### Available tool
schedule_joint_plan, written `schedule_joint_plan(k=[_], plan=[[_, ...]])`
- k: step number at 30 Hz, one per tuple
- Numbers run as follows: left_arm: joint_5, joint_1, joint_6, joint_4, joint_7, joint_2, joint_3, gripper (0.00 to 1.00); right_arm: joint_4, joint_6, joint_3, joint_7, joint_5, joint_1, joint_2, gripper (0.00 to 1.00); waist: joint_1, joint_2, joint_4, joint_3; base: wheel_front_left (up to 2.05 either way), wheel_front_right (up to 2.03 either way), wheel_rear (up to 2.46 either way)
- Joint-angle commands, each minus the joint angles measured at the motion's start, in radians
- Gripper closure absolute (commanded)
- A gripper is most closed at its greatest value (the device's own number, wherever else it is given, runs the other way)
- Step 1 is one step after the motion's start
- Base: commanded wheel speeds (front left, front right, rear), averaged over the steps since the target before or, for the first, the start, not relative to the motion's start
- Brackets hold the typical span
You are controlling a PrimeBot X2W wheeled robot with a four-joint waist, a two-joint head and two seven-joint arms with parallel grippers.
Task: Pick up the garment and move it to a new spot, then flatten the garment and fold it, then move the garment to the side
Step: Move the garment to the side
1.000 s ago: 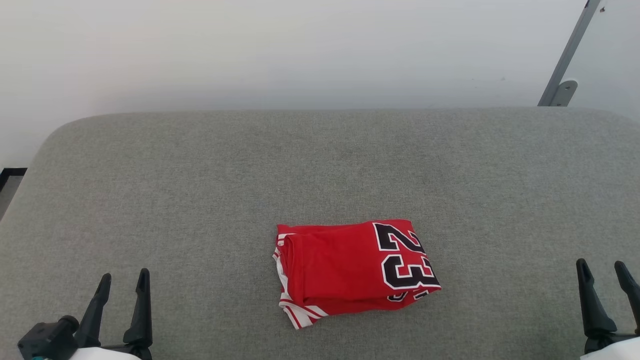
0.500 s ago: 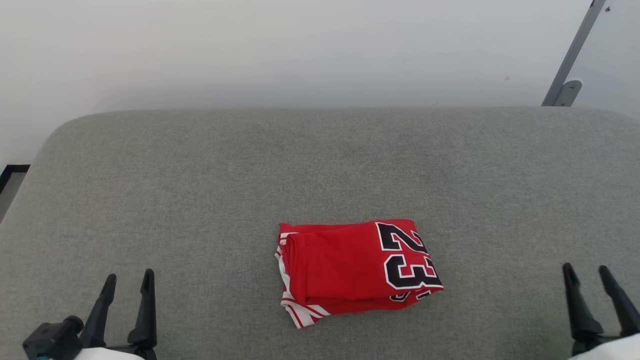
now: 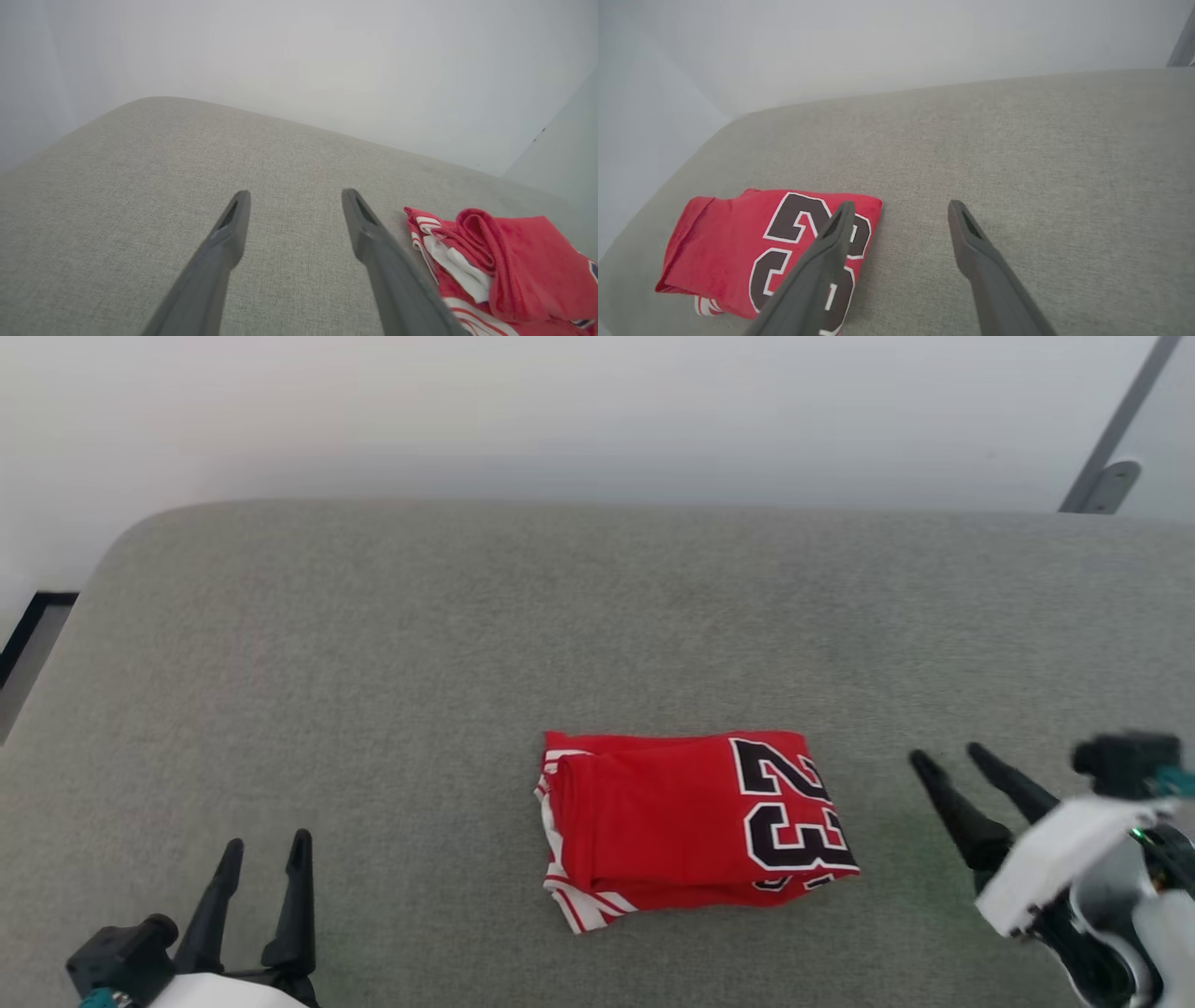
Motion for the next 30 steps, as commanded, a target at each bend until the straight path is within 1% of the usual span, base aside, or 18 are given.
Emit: schedule_joint_plan(k=[1, 7, 12, 16, 17, 22, 27, 30], plan=[[-0.009, -0.011, -0.004, 0.003, -0.004, -0.002, -0.005, 0.0, 0.003, 0.0, 0.023, 0.052, 0.021, -0.03, -0.011, 0.0, 0.0, -0.0001, 0.014, 0.014, 0.0, 0.0, 0.0], [-0.026, -0.033, -0.004, 0.016, -0.004, -0.005, -0.031, 0.0, 0.017, 0.0, 0.107, 0.312, 0.116, -0.132, -0.049, 0.0, 0.0, -0.0001, 0.052, 0.044, 0.0, 0.0, 0.0], [-0.032, -0.047, -0.004, 0.03, -0.004, -0.008, -0.051, 0.0, 0.038, 0.0, 0.144, 0.512, 0.146, -0.19, -0.076, 0.0, 0.0, -0.0001, 0.087, 0.061, 0.0, 0.0, 0.0], [-0.042, -0.059, -0.004, 0.039, -0.004, -0.009, -0.066, 0.0, 0.058, 0.0, 0.151, 0.644, 0.159, -0.221, -0.075, 0.0, 0.0, -0.0001, 0.113, 0.071, 0.0, 0.0, 0.0], [-0.047, -0.064, -0.004, 0.044, -0.004, -0.01, -0.075, 0.0, 0.075, 0.0, 0.148, 0.706, 0.16, -0.233, -0.066, 0.0, 0.0, -0.0001, 0.124, 0.076, 0.0, 0.0, 0.0], [-0.057, -0.081, -0.004, 0.053, -0.004, -0.012, -0.101, 0.0, 0.126, 0.0, 0.151, 0.828, 0.137, -0.266, -0.04, 0.0, 0.0, -0.0001, 0.153, 0.088, 0.0, 0.0, 0.0], [-0.067, -0.095, -0.004, 0.063, -0.004, -0.012, -0.121, 0.0, 0.199, 0.0, 0.142, 0.905, 0.127, -0.28, 0.017, 0.0, 0.0, -0.0001, 0.18, 0.099, 0.0, 0.0, 0.0], [-0.073, -0.1, -0.004, 0.068, -0.004, -0.014, -0.128, 0.0, 0.232, 0.0, 0.137, 0.927, 0.125, -0.277, 0.053, 0.0, 0.0, -0.0001, 0.192, 0.102, 0.0, 0.0, 0.0]])
